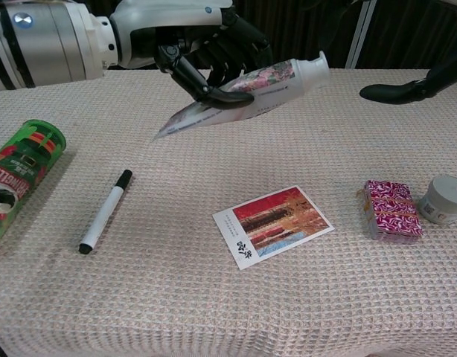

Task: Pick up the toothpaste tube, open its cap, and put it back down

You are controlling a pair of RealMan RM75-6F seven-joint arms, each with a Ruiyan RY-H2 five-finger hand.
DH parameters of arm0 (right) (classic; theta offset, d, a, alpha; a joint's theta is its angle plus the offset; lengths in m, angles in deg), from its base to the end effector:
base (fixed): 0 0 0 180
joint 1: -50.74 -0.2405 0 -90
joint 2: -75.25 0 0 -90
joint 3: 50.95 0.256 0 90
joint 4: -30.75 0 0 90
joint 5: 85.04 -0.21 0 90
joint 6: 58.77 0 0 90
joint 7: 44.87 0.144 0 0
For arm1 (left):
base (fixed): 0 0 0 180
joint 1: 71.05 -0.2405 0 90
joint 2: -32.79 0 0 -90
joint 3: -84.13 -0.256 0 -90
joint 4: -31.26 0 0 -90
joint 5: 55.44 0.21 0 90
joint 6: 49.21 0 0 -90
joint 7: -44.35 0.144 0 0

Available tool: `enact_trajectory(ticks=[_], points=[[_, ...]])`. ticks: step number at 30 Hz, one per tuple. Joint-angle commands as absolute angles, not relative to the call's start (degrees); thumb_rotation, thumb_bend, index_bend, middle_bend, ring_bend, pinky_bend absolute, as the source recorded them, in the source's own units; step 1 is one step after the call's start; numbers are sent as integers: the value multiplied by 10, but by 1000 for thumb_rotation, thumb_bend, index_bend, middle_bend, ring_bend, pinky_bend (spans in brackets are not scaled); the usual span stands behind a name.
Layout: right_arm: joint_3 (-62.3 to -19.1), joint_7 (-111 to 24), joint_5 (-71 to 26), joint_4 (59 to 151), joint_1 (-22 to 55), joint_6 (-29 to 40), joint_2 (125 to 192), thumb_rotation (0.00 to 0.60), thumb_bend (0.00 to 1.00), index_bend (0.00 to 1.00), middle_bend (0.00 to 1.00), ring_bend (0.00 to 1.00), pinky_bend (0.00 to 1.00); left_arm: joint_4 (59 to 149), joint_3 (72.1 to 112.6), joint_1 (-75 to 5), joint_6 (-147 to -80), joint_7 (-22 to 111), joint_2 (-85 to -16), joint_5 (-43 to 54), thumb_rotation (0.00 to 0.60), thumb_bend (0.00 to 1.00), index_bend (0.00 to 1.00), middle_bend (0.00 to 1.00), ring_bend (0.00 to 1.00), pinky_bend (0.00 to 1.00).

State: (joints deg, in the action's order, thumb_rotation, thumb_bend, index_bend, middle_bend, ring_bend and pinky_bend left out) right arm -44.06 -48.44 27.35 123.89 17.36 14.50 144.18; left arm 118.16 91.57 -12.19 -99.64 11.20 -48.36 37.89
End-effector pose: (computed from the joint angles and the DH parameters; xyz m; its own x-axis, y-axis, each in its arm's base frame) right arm -0.1312 -0.2737 0.0931 0.4536 0.1496 0.8786 -0.4821 -0.7880 0.3831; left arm -0.0310 0.3394 0.0000 0.2183 0.5522 0.8046 0.6934 -0.6679 0.2703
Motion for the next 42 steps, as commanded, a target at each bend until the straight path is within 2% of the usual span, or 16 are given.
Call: enact_trajectory(ticks=[1,24,42], points=[[-443,-486,283,1229,169,156,1446,600,232,400,207,48,110,1185,912,-117,-996,103,-478,384,508,772,635,735,634,687],[-458,-477,291,1199,144,193,1469,600,241,447,213,49,110,1194,891,-90,-1015,38,-458,412,477,772,634,735,634,683],[-457,-478,278,1193,133,207,1476,600,256,675,291,69,126,1200,886,-85,-1023,45,-452,407,464,772,638,737,634,677]])
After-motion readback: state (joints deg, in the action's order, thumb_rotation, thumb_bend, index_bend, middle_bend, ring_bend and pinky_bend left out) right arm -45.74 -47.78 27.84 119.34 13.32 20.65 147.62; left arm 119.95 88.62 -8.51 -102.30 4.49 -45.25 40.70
